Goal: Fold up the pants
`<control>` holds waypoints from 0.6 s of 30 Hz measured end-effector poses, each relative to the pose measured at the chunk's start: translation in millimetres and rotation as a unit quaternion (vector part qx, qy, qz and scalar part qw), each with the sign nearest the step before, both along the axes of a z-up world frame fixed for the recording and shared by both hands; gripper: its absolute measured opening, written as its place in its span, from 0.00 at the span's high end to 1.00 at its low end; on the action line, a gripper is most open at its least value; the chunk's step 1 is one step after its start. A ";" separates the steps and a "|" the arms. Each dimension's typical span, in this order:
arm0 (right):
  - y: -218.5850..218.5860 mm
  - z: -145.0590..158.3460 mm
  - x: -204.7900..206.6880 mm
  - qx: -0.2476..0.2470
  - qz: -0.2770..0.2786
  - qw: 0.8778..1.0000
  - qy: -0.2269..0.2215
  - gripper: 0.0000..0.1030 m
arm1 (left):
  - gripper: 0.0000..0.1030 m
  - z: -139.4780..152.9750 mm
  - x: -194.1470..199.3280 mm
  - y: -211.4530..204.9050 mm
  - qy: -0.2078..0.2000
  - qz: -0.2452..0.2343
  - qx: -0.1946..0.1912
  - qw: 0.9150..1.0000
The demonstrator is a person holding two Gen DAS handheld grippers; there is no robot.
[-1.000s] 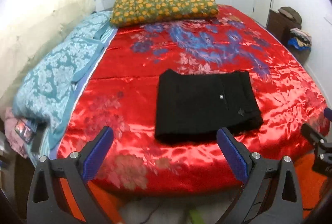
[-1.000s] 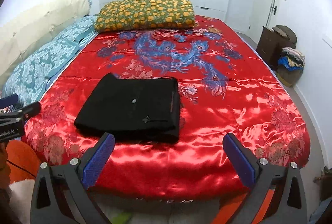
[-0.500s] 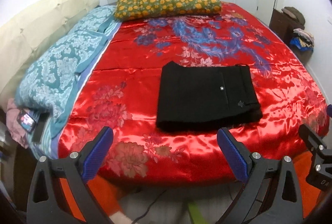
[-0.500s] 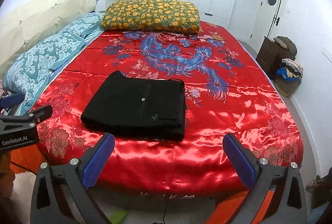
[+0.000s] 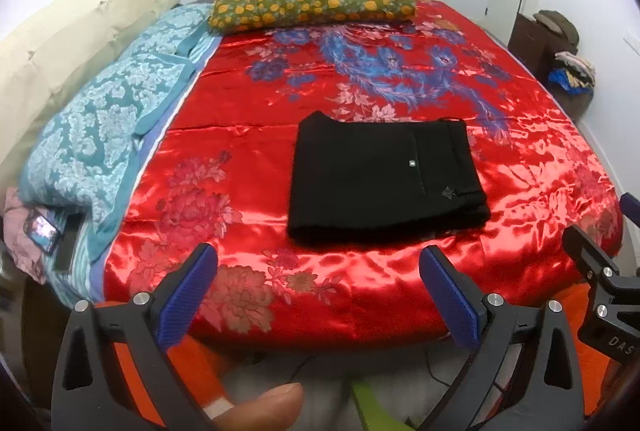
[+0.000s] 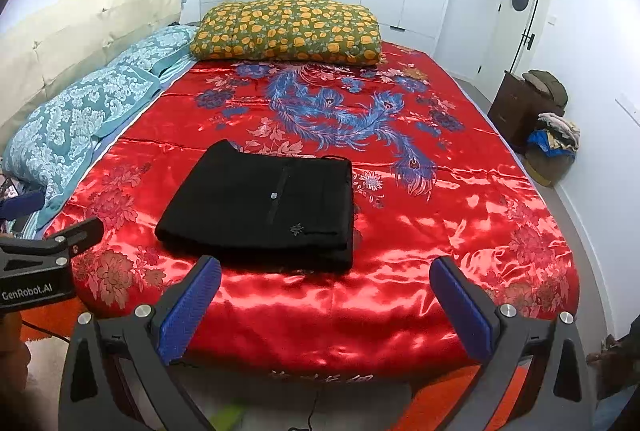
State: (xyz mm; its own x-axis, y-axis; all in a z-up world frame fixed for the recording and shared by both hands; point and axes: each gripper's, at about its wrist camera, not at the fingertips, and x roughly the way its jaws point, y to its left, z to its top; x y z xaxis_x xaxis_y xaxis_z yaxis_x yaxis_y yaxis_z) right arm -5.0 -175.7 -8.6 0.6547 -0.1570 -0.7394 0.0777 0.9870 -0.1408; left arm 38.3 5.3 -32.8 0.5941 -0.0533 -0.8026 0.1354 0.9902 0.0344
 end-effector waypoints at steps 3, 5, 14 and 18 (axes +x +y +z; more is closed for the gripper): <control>0.5 1.4 -0.3 0.000 -0.001 1.000 -0.002 0.00 | 0.02 0.7 -0.1 -1.6 0.001 -0.003 0.002 1.000; 0.2 1.3 -0.2 -0.002 -0.002 1.000 -0.002 0.00 | 0.02 0.6 -0.4 -2.3 0.002 -0.005 0.001 1.000; 2.2 2.6 0.2 -0.003 0.000 1.000 0.006 0.00 | 0.02 2.2 -0.7 0.4 0.000 0.002 0.001 1.000; 3.2 3.0 0.3 -0.003 0.000 1.000 0.006 0.00 | 0.02 2.6 -0.2 0.9 0.000 0.003 0.002 1.000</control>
